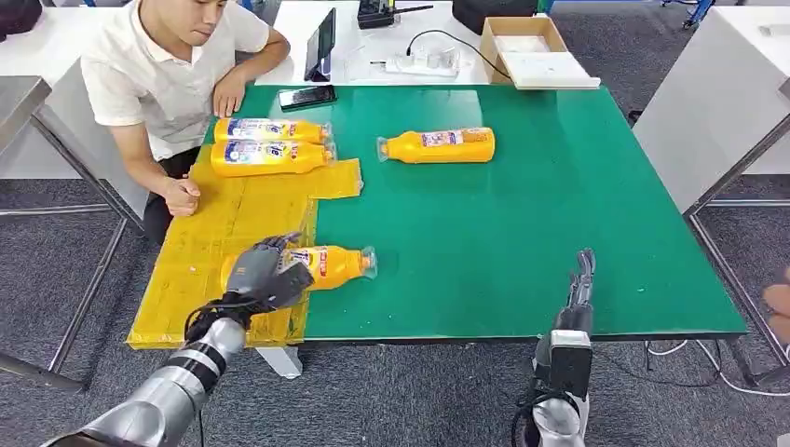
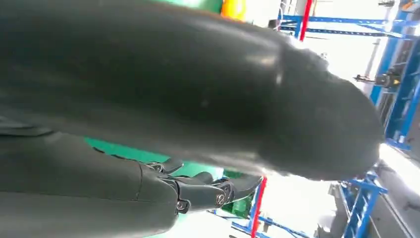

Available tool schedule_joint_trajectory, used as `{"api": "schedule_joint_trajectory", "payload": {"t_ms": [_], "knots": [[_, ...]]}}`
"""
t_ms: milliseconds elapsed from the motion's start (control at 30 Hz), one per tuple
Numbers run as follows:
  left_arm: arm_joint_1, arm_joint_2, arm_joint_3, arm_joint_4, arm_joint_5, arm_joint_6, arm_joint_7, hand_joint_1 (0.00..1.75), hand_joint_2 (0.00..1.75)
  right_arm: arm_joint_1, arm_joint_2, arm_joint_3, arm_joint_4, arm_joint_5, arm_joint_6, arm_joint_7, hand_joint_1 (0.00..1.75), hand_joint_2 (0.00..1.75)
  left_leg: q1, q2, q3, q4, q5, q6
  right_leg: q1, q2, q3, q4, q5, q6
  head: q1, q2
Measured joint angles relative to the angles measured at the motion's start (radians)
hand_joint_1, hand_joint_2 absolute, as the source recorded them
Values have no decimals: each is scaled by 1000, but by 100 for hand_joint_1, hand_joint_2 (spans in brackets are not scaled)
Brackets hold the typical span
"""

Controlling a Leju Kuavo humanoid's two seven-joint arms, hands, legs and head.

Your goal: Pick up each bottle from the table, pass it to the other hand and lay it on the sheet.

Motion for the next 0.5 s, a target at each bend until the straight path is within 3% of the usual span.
{"api": "schedule_joint_trajectory", "payload": {"t_ms": [300,500], "knots": [[32,2,16,-58,-10,-33,-33,0,175,-10,0,-8,39,3,-1,-2,0,0,-1,-2,3,0,0,0,-1,0,2,0,-1,1,0,0],[126,0,-5,-213,125,-119,-120,0,175,-10,0,-23,59,7,-2,-3,0,0,0,-2,0,0,1,1,0,0,-1,0,-1,1,0,0]]}}
